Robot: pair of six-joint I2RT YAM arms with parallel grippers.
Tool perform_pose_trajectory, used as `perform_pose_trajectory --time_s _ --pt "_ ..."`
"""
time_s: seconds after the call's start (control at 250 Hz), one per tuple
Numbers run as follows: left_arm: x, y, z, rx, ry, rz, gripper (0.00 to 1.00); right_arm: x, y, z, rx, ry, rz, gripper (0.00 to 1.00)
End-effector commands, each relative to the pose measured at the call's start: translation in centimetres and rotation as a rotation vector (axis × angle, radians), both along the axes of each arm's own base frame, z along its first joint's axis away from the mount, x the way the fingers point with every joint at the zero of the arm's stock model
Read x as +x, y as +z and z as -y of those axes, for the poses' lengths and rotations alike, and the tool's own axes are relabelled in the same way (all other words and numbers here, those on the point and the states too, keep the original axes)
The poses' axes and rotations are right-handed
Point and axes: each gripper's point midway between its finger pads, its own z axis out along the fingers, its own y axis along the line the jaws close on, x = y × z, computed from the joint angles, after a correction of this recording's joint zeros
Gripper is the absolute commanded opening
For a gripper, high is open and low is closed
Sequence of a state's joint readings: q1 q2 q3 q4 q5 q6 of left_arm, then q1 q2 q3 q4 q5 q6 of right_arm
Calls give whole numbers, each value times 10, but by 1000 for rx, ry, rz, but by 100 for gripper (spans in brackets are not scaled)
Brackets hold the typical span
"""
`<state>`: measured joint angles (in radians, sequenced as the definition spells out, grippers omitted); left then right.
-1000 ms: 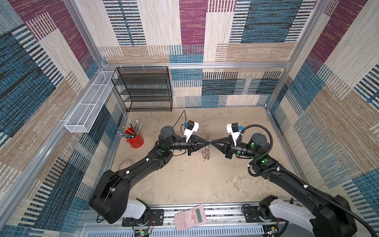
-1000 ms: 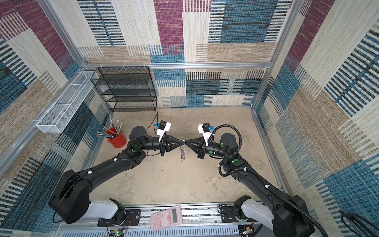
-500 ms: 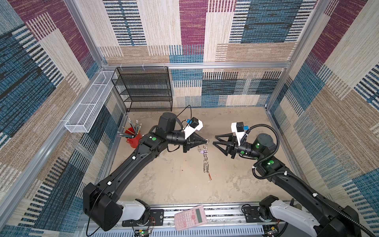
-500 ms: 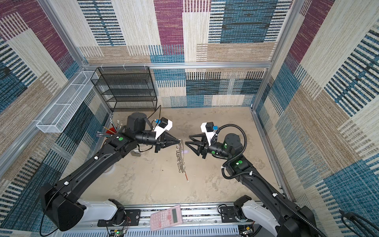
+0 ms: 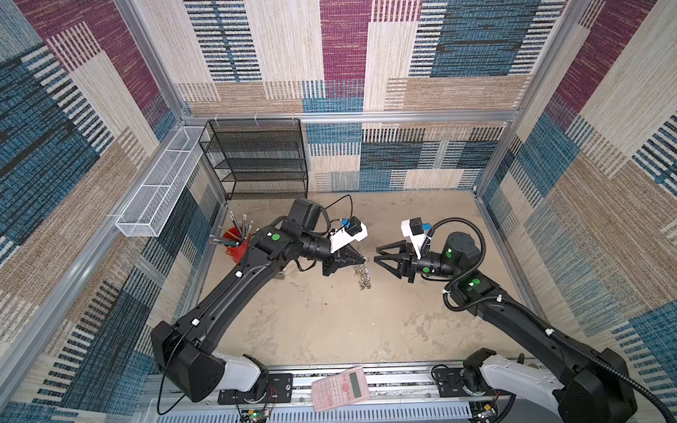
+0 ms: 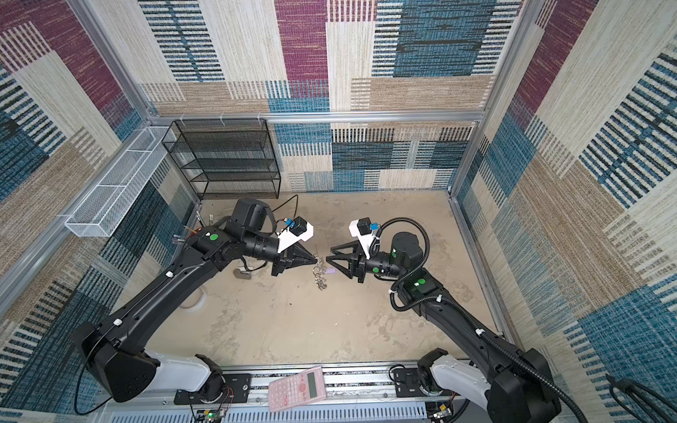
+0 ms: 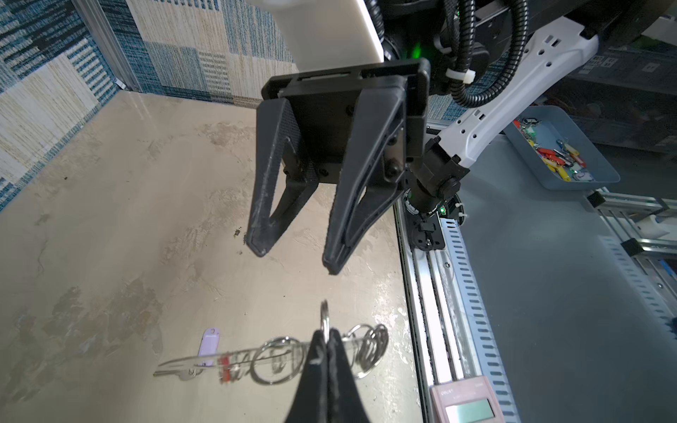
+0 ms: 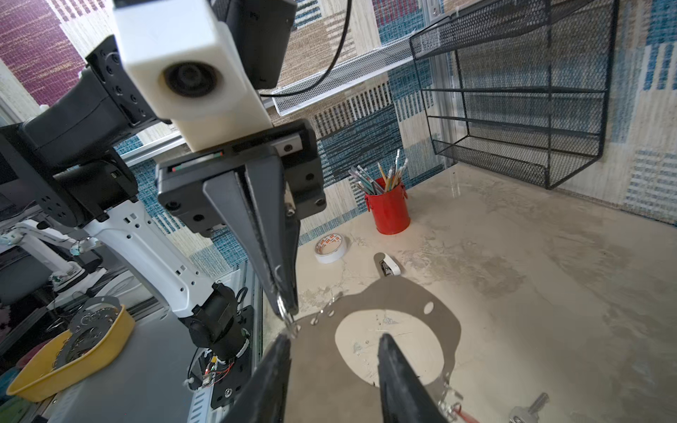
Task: Attach keys to a key ring
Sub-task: Pick up the keyring from the center of the table.
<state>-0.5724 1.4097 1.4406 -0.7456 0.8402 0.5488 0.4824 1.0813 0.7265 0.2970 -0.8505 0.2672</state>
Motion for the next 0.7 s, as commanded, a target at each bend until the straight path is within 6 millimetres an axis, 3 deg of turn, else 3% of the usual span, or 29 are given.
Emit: perform_pose_trajectory --time_s 0.0,0.44,0.664,0.696 --pt "-2 -1 1 18 -37 22 0 -8 9 -4 23 59 38 40" --pt "-5 -4 10 36 -75 0 0 -12 2 -14 4 91 31 26" --pt "-6 0 12 16 -85 2 0 -10 -4 -16 -9 92 21 0" --pt "-6 -1 12 17 -84 3 0 -10 -4 -17 -9 92 20 0"
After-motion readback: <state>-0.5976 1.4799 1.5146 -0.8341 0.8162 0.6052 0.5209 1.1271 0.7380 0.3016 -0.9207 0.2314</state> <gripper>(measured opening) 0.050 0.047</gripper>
